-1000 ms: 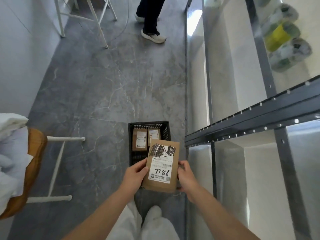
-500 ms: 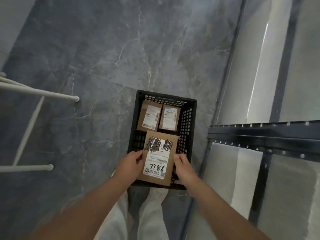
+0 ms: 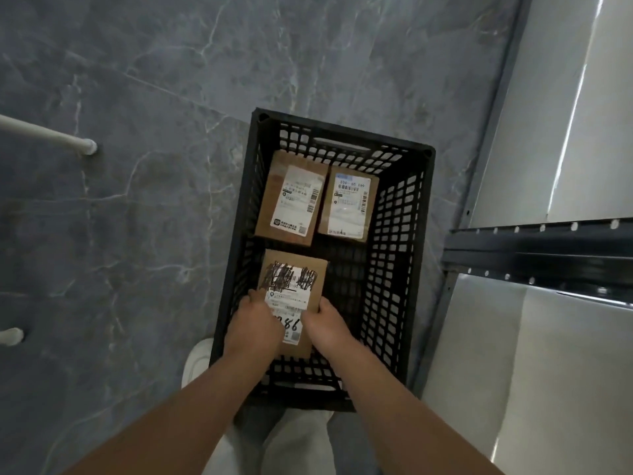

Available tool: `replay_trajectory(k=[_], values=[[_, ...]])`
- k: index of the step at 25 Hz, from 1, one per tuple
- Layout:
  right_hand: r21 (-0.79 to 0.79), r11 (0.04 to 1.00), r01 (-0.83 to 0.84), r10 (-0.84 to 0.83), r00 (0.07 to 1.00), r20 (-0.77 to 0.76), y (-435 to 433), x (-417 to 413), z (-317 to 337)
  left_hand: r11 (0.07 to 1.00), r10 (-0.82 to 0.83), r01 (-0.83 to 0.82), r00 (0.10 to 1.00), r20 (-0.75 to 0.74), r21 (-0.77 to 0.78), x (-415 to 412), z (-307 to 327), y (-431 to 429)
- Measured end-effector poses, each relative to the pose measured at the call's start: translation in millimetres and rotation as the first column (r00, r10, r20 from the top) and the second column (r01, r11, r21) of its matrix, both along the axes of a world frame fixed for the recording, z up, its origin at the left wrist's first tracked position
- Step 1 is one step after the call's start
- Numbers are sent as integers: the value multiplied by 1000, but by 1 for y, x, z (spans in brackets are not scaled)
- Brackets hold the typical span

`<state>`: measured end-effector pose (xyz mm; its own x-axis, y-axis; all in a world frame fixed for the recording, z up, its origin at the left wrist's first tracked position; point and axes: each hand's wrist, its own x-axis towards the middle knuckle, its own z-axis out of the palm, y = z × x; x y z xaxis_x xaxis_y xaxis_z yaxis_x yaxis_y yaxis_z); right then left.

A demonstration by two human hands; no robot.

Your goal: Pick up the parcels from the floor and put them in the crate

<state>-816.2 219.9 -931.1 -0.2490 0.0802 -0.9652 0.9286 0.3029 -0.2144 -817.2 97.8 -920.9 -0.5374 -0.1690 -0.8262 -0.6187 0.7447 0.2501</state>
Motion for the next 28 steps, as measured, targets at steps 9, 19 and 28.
replay_trajectory(k=[9,19,28], values=[[21,1000,-22,22,1000,11,-26,-22,-56,996,-85,84,993,-87,-8,15,-44,4],[42,949,-314,314,949,-5,-16,-31,-30,961,-202,196,979,12,193,12,-34,-6],[201,886,-418,463,806,-368,-18,-65,159,915,-342,380,909,-237,138,-64,142,-19]])
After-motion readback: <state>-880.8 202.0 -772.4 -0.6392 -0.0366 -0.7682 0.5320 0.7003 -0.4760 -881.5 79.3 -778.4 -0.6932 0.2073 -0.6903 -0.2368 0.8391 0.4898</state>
